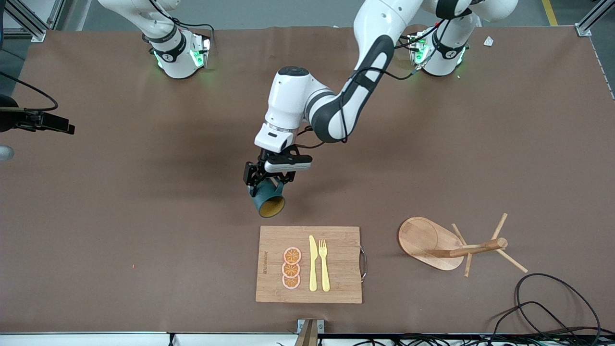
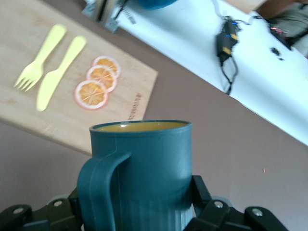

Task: Transfer cup from left to right arm and place
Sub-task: 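Carry the mug with the left gripper toward the table middle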

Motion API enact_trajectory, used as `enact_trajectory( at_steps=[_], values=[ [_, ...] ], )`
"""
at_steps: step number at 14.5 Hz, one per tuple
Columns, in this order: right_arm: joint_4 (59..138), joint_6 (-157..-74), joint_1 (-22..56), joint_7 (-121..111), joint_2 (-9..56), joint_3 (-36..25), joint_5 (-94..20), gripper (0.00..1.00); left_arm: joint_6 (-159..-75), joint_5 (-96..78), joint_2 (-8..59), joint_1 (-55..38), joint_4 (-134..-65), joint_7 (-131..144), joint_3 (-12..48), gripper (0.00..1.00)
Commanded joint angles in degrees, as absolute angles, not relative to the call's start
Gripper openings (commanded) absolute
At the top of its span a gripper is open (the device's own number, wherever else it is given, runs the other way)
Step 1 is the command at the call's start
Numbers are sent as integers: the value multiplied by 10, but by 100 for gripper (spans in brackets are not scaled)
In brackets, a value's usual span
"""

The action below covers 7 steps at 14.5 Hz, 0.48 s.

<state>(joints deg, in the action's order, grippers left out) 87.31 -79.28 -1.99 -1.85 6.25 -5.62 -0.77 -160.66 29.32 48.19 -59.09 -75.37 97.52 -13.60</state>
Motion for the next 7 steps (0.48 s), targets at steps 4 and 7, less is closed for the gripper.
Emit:
enact_trajectory(
  at_steps=[4,7],
  values=[
    [867,-810,-27,-23,87,-53,4,100,-1629,387,575,-673,-691,949,-221,62],
    [875,-835,-28,-17,92,-52,-5,100,-1629,431,619,-733,-688,950,-285,60]
  ],
)
